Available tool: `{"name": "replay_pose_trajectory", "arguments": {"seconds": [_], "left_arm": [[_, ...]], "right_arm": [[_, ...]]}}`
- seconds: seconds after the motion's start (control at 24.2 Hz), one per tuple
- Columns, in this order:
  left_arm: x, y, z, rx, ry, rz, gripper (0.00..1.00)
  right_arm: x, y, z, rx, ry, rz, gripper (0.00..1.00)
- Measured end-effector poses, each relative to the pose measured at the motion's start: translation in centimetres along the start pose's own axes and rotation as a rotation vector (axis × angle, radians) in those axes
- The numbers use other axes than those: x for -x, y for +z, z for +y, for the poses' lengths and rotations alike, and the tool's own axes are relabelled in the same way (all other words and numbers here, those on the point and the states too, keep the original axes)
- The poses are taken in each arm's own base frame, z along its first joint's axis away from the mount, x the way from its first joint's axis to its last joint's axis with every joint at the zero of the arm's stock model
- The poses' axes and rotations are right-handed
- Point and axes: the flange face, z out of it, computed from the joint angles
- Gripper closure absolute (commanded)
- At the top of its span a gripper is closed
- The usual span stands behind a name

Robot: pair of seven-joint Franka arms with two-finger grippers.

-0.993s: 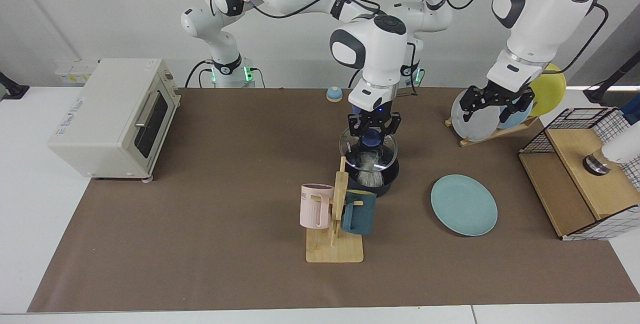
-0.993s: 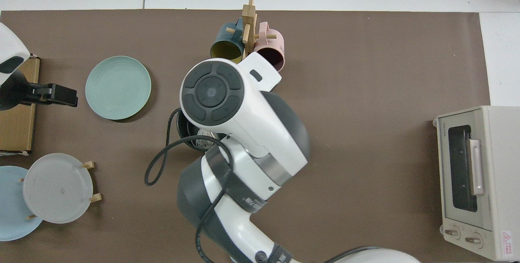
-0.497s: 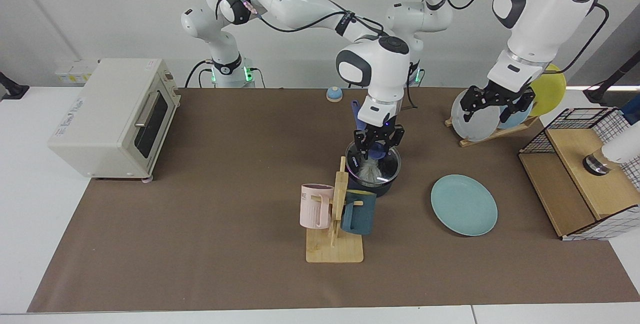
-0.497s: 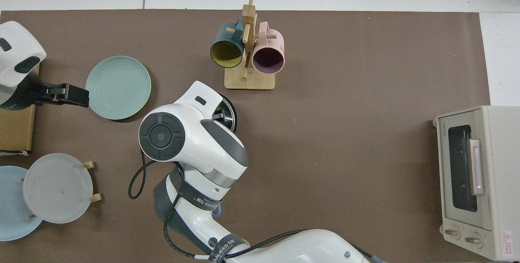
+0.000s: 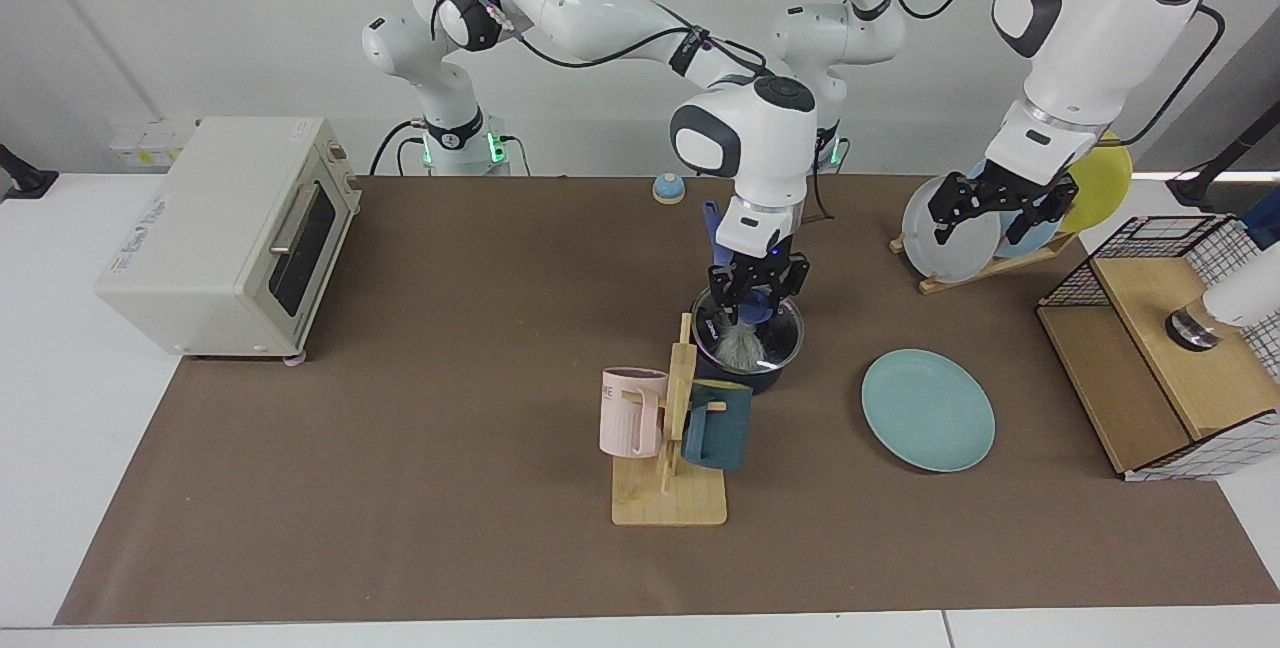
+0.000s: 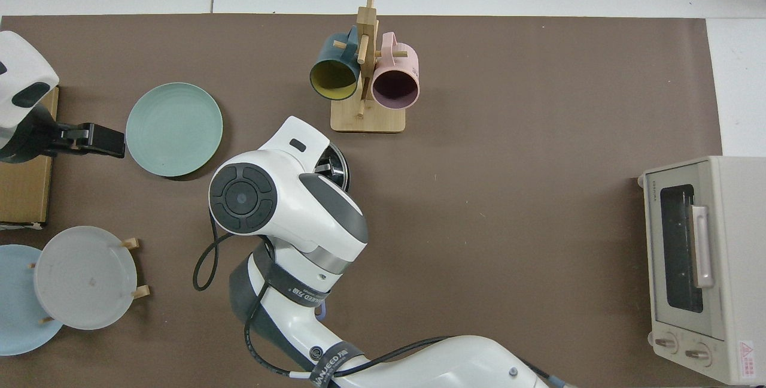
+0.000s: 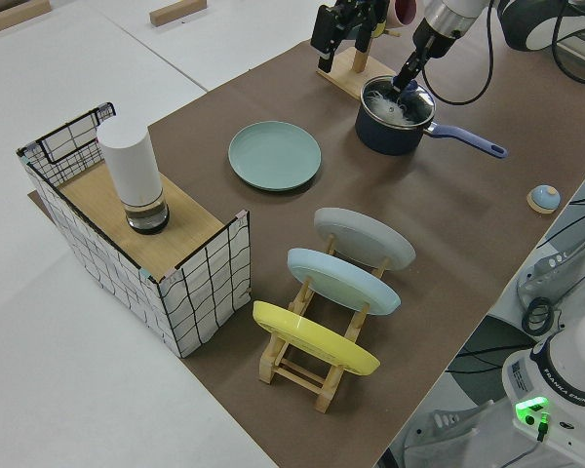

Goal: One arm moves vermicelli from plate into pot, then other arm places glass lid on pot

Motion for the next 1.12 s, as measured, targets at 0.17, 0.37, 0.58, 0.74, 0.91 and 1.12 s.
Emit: {"name": "replay_pose_trajectory", "arguments": {"seconds": [0.17, 0.37, 0.58, 0.74, 0.91, 1.12], "left_arm": [[0.0, 0.0, 0.01, 0.0, 0.0, 0.0, 0.0], [0.0, 0.0, 0.06, 0.0, 0.001, 0.0, 0.0], [0.0, 0.0, 0.06, 0.0, 0.001, 0.0, 0.0], [0.0, 0.0, 0.06, 0.0, 0.001, 0.0, 0.0], [0.0, -0.01, 0.06, 0.0, 0.001, 0.0, 0.0], [0.03, -0.03, 0.06, 0.0, 0.001, -0.001, 0.0]], "right_arm": [[-0.03, 0.35, 0.25, 0.005, -0.005, -0.003, 1.0], [0.11, 0.59, 0.22, 0.005, -0.009, -0.004, 1.0], [0.12, 0.59, 0.21, 0.005, -0.009, -0.004, 1.0], [0.19, 0.61, 0.13, 0.005, -0.011, -0.005, 1.0], [0.27, 0.71, 0.1, 0.005, -0.011, -0.007, 1.0], [0.24, 0.72, 0.14, 0.006, -0.011, -0.007, 0.6]]}}
